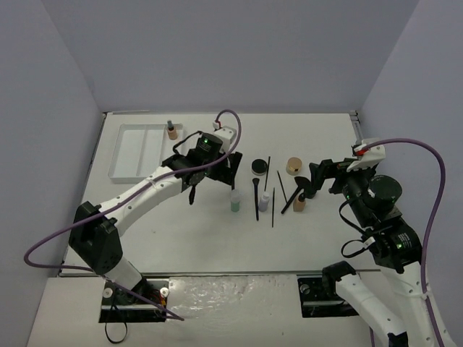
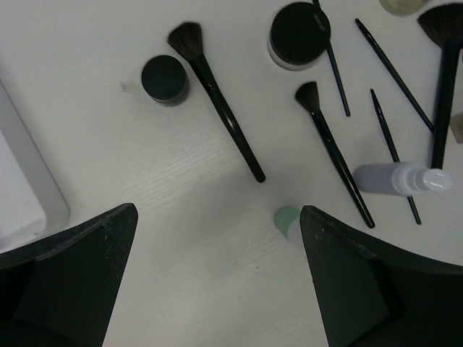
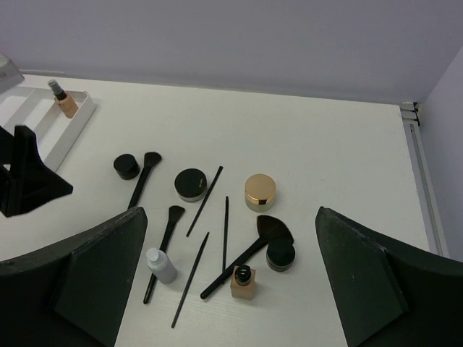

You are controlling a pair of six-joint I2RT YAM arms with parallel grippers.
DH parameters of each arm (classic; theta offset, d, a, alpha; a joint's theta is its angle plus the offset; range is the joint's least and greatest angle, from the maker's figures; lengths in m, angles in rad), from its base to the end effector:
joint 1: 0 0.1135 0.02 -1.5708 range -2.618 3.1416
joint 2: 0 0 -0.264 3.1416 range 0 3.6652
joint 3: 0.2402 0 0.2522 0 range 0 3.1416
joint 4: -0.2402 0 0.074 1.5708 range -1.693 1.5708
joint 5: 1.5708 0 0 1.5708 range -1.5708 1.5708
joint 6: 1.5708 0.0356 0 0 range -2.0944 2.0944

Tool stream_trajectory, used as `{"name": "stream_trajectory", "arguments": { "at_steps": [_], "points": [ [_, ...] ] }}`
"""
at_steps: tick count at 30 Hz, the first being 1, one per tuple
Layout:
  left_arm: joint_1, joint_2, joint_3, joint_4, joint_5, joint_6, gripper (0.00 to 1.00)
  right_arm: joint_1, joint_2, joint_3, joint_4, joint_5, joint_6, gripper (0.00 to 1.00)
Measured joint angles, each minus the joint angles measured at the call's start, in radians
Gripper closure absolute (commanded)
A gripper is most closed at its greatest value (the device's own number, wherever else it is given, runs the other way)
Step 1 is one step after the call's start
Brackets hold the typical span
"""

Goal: Organize the makeup

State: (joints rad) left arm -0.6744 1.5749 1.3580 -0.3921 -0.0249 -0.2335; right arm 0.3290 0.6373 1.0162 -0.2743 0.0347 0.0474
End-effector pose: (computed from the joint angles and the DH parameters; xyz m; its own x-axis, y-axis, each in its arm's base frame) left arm 0.2842 -0.2260 0.3207 -0.5754 0.1639 -0.8013 0.4884 0.8547 -0.1759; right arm 0.1160 0.0383 0.4284 0.0849 0.0790 -0.9932 -0.2946 0.9543 0.0508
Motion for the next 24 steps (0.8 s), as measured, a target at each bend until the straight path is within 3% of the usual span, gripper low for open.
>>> {"name": "stream_trajectory", "arguments": {
  "at_steps": [7, 13, 18, 24],
  "points": [
    [-0.159, -0.007, -0.074, -0.001, -0.055, -0.085, 0.06, 0.0, -0.022, -0.014, -0.001, -0.043, -0.011, 0.0],
    [-0.221, 0.023, -0.097, 0.012, -0.099, -0.14, 0.09, 0.0, -0.05, -0.021, -0.007, -0.051, -0.02, 0.0],
    [-0.224, 0.052, -0.142, 0.035, -0.129, -0.174, 0.16, 0.0, -0.064, -0.021, -0.026, -0.051, -0.024, 0.0],
    [-0.226, 0.138, -0.15, 0.066, -0.157, -0.192, 0.31, 0.0, -0.074, -0.021, -0.038, -0.051, -0.026, 0.0]
  ]
}}
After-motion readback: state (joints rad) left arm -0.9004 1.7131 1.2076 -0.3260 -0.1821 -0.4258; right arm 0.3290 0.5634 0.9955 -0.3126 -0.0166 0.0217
